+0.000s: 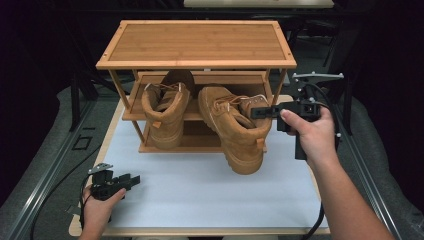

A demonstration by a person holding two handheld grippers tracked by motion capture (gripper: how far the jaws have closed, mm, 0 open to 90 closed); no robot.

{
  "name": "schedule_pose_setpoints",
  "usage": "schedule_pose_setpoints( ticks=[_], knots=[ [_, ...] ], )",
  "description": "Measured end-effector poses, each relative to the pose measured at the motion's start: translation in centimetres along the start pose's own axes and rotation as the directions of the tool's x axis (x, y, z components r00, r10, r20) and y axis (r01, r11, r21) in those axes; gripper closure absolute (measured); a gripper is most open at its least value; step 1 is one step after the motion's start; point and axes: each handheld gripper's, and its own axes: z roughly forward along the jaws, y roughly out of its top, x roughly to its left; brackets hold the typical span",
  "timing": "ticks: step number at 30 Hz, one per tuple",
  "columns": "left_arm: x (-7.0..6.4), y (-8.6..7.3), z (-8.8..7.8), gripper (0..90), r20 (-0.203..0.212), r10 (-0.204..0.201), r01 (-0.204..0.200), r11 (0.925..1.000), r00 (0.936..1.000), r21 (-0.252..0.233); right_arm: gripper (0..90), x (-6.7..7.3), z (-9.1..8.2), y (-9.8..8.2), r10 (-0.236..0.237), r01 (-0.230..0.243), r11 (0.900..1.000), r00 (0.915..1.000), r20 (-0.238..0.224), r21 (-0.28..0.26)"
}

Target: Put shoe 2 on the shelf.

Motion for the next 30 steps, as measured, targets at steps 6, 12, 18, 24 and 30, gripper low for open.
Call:
schedule_pose_setpoints(
  ticks=[6, 12, 18, 24, 30],
  knots=[
    [0.0, 0.0, 0.0, 48.0, 0.003, 0.003, -0.003, 1.0000, 1.0000, 0.000, 81.0, -0.7, 1.8, 0.8, 0.066, -0.066, 0.996, 0.9978, -0.002, -0.064],
    [0.0, 0.0, 0.1, 48.0, 0.005, 0.003, -0.003, 1.0000, 1.0000, 0.002, 80.9, -1.3, 3.3, 1.3, 0.111, -0.110, 0.987, 0.9939, 0.001, -0.113],
    [-0.1, 0.0, 0.1, 48.0, 0.007, 0.006, -0.006, 1.0000, 1.0000, 0.002, 80.7, -1.4, 4.3, 1.7, 0.142, -0.138, 0.973, 0.9898, 0.010, -0.188],
    [-0.1, 0.0, 0.1, 48.0, 0.007, 0.008, -0.008, 1.0000, 0.9999, 0.004, 80.5, -1.5, 5.4, 2.1, 0.155, -0.141, 0.960, 0.9873, 0.036, -0.242],
    [0.0, 0.0, 0.3, 48.0, 0.008, 0.007, -0.007, 1.0000, 0.9999, 0.006, 80.2, -1.7, 6.2, 1.9, 0.150, -0.132, 0.948, 0.9877, 0.042, -0.288]
  ],
)
